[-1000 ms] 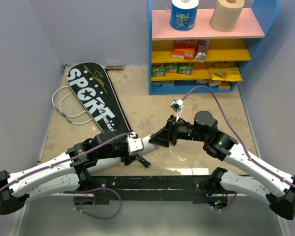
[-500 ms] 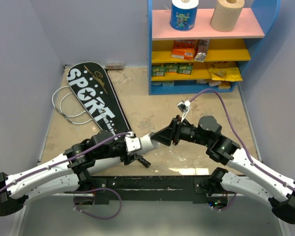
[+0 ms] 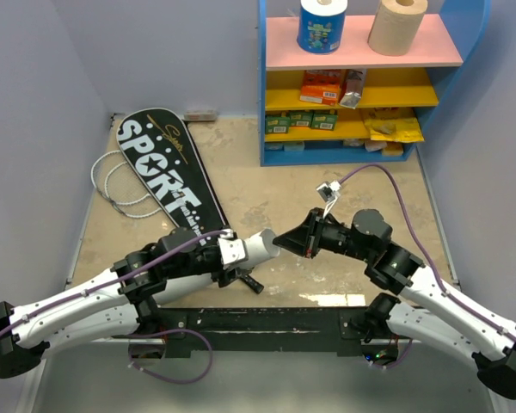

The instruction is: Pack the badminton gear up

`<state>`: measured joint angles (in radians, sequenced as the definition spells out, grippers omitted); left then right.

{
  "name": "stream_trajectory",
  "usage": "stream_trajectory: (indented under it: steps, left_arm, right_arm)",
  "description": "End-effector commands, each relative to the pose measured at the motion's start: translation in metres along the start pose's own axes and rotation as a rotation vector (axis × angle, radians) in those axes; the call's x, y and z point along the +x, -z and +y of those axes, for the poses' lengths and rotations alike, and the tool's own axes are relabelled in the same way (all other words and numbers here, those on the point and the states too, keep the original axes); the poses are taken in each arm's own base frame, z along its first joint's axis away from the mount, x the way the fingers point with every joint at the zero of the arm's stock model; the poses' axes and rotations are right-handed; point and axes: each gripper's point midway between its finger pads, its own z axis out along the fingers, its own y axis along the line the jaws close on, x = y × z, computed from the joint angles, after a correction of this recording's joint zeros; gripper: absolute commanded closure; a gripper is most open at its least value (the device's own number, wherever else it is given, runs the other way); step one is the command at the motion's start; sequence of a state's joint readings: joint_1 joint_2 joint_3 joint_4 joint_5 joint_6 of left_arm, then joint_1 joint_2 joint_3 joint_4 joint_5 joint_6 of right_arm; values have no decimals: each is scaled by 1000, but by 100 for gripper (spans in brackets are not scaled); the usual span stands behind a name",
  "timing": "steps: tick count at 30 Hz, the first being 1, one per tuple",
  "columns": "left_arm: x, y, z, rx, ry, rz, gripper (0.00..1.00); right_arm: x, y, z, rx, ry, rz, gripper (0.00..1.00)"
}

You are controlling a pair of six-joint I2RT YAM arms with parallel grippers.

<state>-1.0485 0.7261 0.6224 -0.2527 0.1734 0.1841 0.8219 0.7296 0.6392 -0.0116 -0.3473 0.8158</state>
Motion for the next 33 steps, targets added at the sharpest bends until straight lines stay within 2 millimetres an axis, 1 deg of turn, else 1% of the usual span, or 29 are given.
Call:
stream_trajectory:
  steps: [1,4,7,8,10,11,12,15,18,19,20,22,23,24,25,26,27,28,30,31,32,33]
  left_arm:
    - [-42,3,9,-35,-28,-154,100]
    - [-42,4,13,-63,-24,-152,100]
    - [-41,4,21,-110,-13,-147,100]
    - [-39,5,27,-140,-11,-137,100]
    - [-36,5,32,-173,-5,-121,100]
    - [-33,5,37,-198,-3,-109,100]
    - [-32,4,37,-196,-3,-104,100]
    - [-28,5,46,-246,2,-85,100]
    - [-26,6,52,-280,5,-73,100]
    - [-25,6,53,-287,3,-71,100]
    - [-24,7,57,-307,5,-63,100]
    - [-24,9,60,-325,5,-51,100]
    - [-29,11,66,-351,8,-50,100]
    - [-32,14,68,-365,9,-50,100]
    - [-30,16,71,-382,12,-27,100]
    - [-41,19,75,-394,17,-38,100]
    - [-45,22,77,-404,19,-35,100]
    - [-56,29,82,-428,23,-38,100]
    - [-66,32,87,-445,32,-23,100]
    - [-67,35,87,-442,36,2,100]
    - [-89,38,92,-453,47,-20,100]
    - [-97,40,95,-457,55,-18,100]
  right_arm:
    - [17,-6,-12,29,-10,87,92]
    - [24,-9,-7,2,3,132,98]
    - [32,-11,-1,-28,27,190,99]
    - [31,-11,3,-41,43,199,99]
    - [37,-11,9,-61,54,235,100]
    - [37,-11,11,-68,65,242,100]
    - [38,-10,14,-75,69,249,100]
    - [34,-5,19,-75,93,244,99]
    - [19,2,20,-19,122,195,98]
    - [13,7,22,0,132,175,97]
    - [-2,12,18,74,140,120,97]
    - [-23,24,21,134,154,39,96]
    - [-38,32,24,176,167,-8,96]
    - [-47,38,27,198,173,-41,95]
    - [-55,44,29,215,175,-66,95]
    - [-64,52,37,221,182,-90,95]
    - [-71,57,36,249,188,-120,94]
    - [-79,62,43,247,192,-144,93]
    - [-81,67,40,279,196,-149,93]
    - [-83,68,41,281,198,-153,92]
    - [-82,68,40,287,202,-146,92]
    - [-82,68,39,291,201,-146,91]
